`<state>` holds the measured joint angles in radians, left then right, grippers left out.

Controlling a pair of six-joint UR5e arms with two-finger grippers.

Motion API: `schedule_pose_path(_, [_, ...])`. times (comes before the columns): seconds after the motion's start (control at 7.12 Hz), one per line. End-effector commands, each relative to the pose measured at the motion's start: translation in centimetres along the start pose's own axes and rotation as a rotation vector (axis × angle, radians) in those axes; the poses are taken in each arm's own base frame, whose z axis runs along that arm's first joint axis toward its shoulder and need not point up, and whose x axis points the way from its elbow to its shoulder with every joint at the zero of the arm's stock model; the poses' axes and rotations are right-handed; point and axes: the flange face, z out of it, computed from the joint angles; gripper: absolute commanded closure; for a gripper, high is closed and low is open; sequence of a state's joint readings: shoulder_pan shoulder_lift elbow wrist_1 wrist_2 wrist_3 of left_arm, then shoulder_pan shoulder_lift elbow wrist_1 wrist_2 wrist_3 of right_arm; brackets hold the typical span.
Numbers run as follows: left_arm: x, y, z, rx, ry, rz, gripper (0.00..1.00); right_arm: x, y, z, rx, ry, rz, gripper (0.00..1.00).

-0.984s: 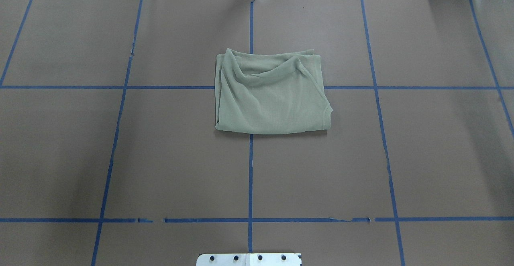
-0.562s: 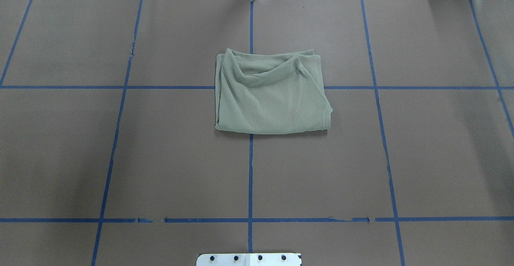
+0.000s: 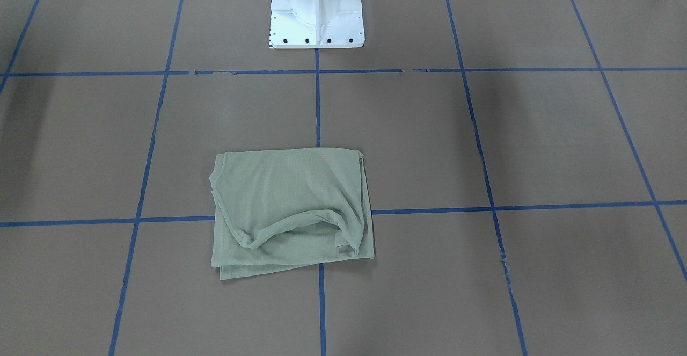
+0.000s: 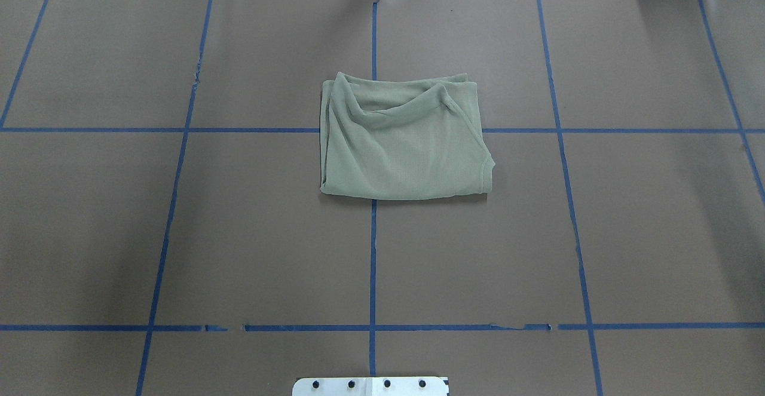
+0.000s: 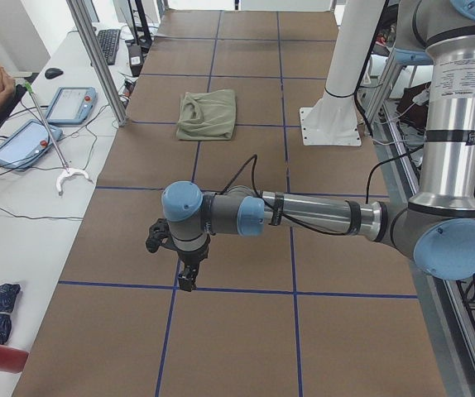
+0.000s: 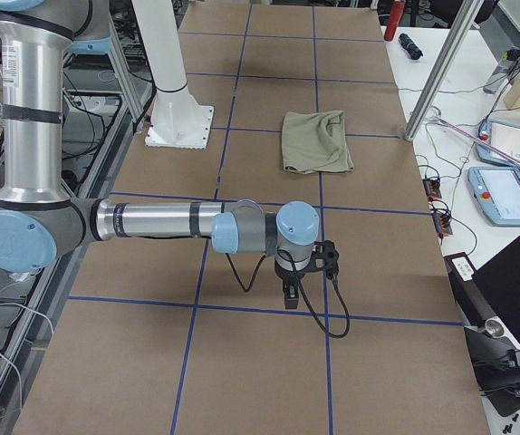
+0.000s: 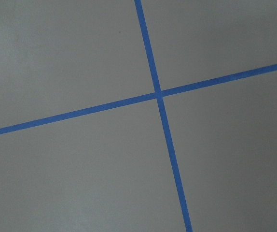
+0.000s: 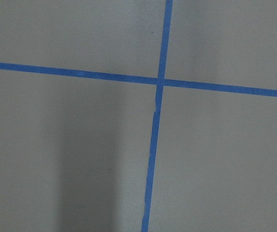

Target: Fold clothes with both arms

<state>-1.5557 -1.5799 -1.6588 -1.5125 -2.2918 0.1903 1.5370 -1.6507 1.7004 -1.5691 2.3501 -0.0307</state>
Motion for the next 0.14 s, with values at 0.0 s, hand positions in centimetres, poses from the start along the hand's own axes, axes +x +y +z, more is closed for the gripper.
schedule_pose_path(0.0, [-0.01, 0.0, -0.08, 0.002, 0.0, 0.0, 0.0, 0.06, 0.07, 0.06, -0.001, 0.0, 0.001, 0.0])
